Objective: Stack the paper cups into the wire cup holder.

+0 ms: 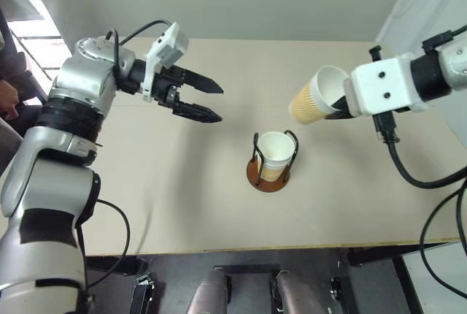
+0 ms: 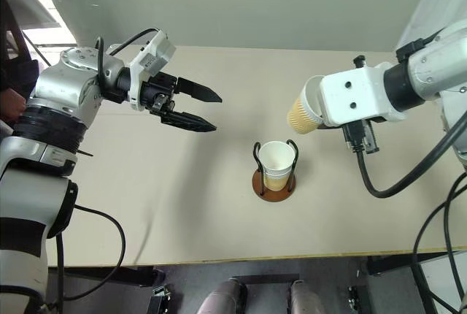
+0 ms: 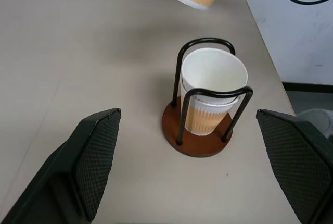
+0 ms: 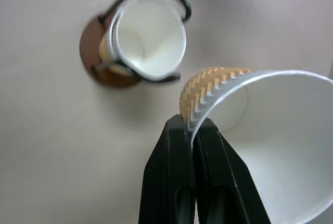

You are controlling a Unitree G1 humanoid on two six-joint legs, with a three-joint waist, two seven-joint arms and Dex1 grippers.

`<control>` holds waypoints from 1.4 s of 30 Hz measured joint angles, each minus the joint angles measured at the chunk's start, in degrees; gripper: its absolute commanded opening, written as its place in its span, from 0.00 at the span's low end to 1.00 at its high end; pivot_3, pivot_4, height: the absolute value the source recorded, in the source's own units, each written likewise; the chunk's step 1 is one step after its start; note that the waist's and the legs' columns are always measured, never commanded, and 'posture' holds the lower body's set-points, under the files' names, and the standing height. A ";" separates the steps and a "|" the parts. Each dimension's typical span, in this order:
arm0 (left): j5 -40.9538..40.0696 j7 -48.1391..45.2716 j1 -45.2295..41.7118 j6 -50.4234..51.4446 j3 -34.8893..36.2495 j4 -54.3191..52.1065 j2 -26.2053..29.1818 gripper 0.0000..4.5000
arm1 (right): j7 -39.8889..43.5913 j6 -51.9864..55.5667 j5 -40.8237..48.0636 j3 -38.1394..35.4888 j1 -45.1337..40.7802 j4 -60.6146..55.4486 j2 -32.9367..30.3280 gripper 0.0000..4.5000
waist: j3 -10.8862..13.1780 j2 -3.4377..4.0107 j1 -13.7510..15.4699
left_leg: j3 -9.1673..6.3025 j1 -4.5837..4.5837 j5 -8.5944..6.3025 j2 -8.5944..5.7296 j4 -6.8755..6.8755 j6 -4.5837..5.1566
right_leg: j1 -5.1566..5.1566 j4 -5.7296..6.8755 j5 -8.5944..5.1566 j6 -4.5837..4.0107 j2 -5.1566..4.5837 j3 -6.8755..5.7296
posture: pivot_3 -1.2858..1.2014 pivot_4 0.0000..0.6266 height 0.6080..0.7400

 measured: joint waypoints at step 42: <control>-7.50 0.00 2.23 -1.00 -6.37 -6.83 6.56 1.00 | 2.75 -5.22 -0.80 14.78 -1.94 1.31 7.05 0.01 | 0.02 0.03 -0.41 | -0.15 0.11 0.14 0.05 -0.03 -0.20 | -0.23 0.85 -0.26 -0.58 0.07 -0.17 | 0.52 0.24 1.00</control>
